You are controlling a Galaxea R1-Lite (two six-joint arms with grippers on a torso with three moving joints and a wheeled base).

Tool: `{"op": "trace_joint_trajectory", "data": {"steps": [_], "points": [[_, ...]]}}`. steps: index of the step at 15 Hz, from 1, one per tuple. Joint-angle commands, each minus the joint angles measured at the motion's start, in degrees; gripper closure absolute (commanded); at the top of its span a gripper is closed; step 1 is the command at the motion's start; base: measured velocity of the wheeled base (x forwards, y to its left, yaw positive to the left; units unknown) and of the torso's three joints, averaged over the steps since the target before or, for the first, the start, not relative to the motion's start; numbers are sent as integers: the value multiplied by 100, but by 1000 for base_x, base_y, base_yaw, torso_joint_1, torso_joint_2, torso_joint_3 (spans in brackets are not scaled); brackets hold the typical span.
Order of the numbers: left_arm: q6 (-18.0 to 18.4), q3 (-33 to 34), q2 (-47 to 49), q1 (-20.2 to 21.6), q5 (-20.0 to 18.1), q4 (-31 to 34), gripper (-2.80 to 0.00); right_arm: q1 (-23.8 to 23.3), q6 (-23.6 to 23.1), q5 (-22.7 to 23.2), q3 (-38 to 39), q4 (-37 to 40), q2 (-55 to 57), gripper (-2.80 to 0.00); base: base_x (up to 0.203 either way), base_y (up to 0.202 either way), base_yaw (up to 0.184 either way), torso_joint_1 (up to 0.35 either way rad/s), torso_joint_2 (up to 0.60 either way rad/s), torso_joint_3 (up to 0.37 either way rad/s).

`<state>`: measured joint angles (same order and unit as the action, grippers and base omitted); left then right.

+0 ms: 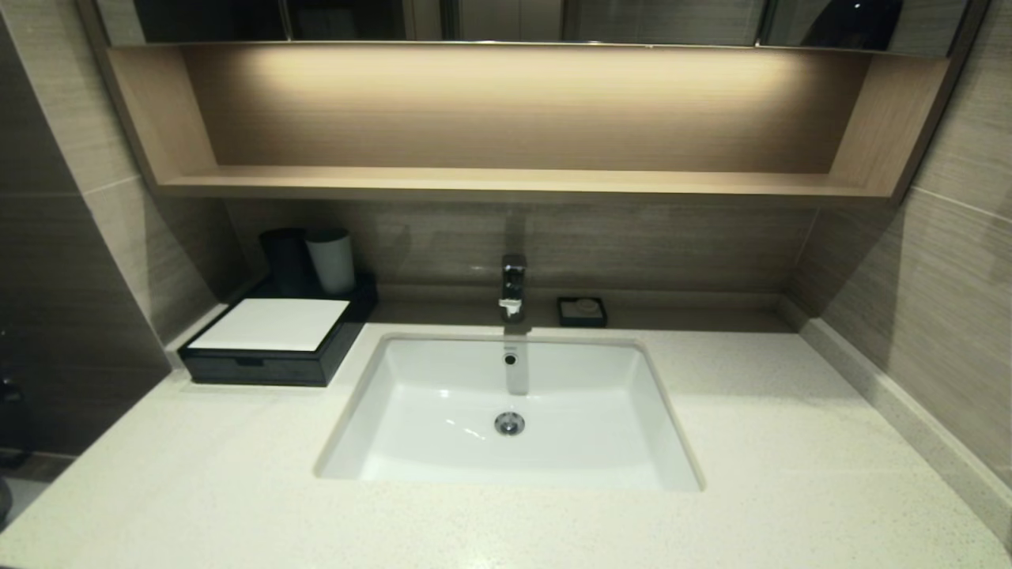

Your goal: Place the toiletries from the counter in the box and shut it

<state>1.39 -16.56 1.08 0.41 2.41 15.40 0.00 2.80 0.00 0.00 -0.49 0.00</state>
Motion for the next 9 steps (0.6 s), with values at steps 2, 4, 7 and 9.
{"op": "trace_joint_trajectory", "data": {"steps": [2, 4, 7, 9], "points": [[1, 216, -108, 2, -5, -50, 0, 0, 1, 0, -2, -4, 9, 0, 0, 0, 0, 0, 0, 0], [1, 398, -108, 2, -4, -202, 0, 0, 1, 0, 0, -4, 9, 0, 0, 0, 0, 0, 0, 0], [10, 732, -108, 2, 13, -684, 0, 0, 1, 0, 0, -4, 9, 0, 0, 0, 0, 0, 0, 0], [103, 908, -108, 2, 14, -1023, 0, 0, 1, 0, 0, -4, 9, 0, 0, 0, 0, 0, 0, 0]]}}
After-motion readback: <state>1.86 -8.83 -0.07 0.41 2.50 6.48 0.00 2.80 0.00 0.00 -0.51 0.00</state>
